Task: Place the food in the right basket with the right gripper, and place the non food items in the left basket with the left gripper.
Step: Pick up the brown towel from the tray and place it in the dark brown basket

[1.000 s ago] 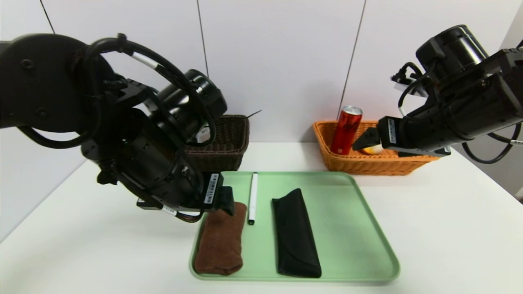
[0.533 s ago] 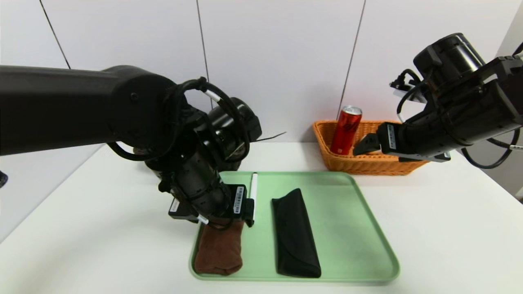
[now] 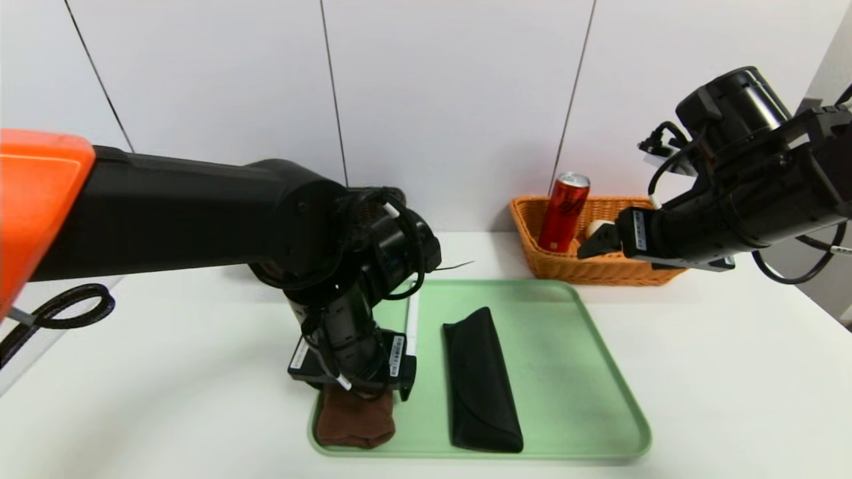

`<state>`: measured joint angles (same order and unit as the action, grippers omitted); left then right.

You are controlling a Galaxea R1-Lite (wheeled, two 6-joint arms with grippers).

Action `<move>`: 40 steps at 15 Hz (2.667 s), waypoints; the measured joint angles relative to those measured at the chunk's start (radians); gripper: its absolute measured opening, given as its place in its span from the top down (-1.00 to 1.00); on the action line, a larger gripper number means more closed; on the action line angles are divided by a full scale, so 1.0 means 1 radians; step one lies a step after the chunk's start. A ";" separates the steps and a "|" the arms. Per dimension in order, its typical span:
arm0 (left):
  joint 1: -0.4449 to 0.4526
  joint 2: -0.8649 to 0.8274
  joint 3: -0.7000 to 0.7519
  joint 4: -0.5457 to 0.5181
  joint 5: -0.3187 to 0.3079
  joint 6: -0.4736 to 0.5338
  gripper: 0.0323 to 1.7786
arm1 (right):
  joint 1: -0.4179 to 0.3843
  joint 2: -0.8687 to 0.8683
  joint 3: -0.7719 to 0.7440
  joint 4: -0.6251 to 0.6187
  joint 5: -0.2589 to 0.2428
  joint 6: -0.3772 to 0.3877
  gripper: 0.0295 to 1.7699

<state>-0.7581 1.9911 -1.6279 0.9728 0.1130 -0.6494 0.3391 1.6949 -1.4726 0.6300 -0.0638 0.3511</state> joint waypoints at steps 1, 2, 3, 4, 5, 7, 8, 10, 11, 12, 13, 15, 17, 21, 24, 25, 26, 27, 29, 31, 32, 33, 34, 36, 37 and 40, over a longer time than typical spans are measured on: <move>0.000 0.011 0.006 -0.001 0.000 0.000 -0.90 | 0.000 -0.003 0.001 0.001 0.000 0.000 -0.92; 0.000 0.019 0.009 -0.001 0.000 0.000 -0.90 | 0.000 -0.006 0.004 0.000 -0.001 -0.001 -0.92; 0.000 0.026 0.011 -0.001 0.000 -0.001 -0.90 | 0.000 -0.010 0.007 0.000 -0.002 -0.002 -0.92; 0.001 0.033 0.013 -0.003 0.000 -0.003 -0.90 | 0.000 -0.015 0.013 0.000 -0.003 -0.002 -0.92; 0.001 0.037 0.015 -0.005 0.000 -0.006 -0.90 | 0.000 -0.019 0.019 0.000 -0.004 -0.002 -0.92; 0.002 0.041 0.015 -0.009 0.000 -0.006 -0.90 | -0.001 -0.027 0.029 0.000 -0.005 -0.002 -0.92; 0.001 0.042 0.015 -0.009 0.000 -0.006 -0.90 | -0.001 -0.030 0.032 0.000 -0.006 -0.003 -0.92; 0.001 0.044 0.014 -0.010 -0.001 -0.006 -0.90 | -0.001 -0.035 0.035 0.000 -0.006 -0.003 -0.92; 0.001 0.045 0.013 -0.011 -0.002 -0.006 -0.90 | -0.001 -0.037 0.037 0.000 -0.006 -0.003 -0.92; 0.001 0.046 0.011 -0.011 -0.002 -0.006 -0.90 | -0.001 -0.038 0.037 0.000 -0.005 -0.003 -0.92; 0.001 0.049 0.010 -0.017 -0.002 -0.006 -0.90 | 0.000 -0.039 0.039 0.000 -0.006 -0.003 -0.92; 0.001 0.052 0.008 -0.028 -0.002 -0.006 -0.90 | -0.001 -0.040 0.039 0.000 -0.005 -0.003 -0.92; 0.001 0.054 0.007 -0.031 -0.002 -0.004 -0.90 | -0.001 -0.040 0.039 0.000 -0.003 -0.002 -0.92; 0.000 0.064 0.007 -0.033 0.000 -0.004 -0.19 | -0.001 -0.040 0.045 -0.001 0.000 -0.003 -0.92; 0.000 0.065 0.004 -0.031 0.001 -0.001 0.15 | -0.001 -0.040 0.045 -0.002 0.001 -0.004 -0.92; 0.000 0.062 0.000 -0.029 0.001 0.001 0.42 | -0.001 -0.040 0.045 -0.002 0.001 -0.004 -0.92; 0.000 0.052 -0.003 -0.029 0.000 0.004 0.61 | -0.001 -0.040 0.045 -0.001 0.001 -0.004 -0.92; 0.000 0.037 -0.006 -0.029 0.000 0.005 0.61 | -0.001 -0.041 0.045 -0.001 0.001 -0.003 -0.92; 0.000 -0.009 -0.009 -0.030 0.000 0.008 0.61 | -0.008 -0.044 0.047 -0.002 0.002 -0.002 -0.92; 0.001 -0.081 -0.019 -0.048 0.001 0.008 0.61 | -0.017 -0.050 0.055 -0.002 0.003 -0.001 -0.92; 0.004 -0.125 -0.027 -0.074 0.001 0.009 0.61 | -0.018 -0.054 0.062 -0.002 0.002 -0.001 -0.92; 0.015 -0.174 -0.034 -0.116 0.003 0.013 0.61 | -0.018 -0.056 0.067 -0.002 0.003 -0.001 -0.92; 0.044 -0.216 -0.043 -0.173 0.004 0.020 0.61 | -0.018 -0.057 0.071 -0.003 0.003 -0.001 -0.92; 0.142 -0.274 -0.074 -0.286 0.006 0.030 0.61 | -0.018 -0.056 0.073 -0.006 0.003 -0.002 -0.92; 0.203 -0.289 -0.093 -0.323 0.005 0.037 0.61 | -0.017 -0.054 0.074 -0.013 0.003 -0.001 -0.92; 0.378 -0.276 -0.137 -0.378 0.003 0.067 0.61 | -0.017 -0.046 0.074 -0.043 0.005 -0.003 -0.92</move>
<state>-0.3800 1.7151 -1.7651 0.5945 0.1164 -0.5819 0.3217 1.6487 -1.3989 0.5868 -0.0591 0.3483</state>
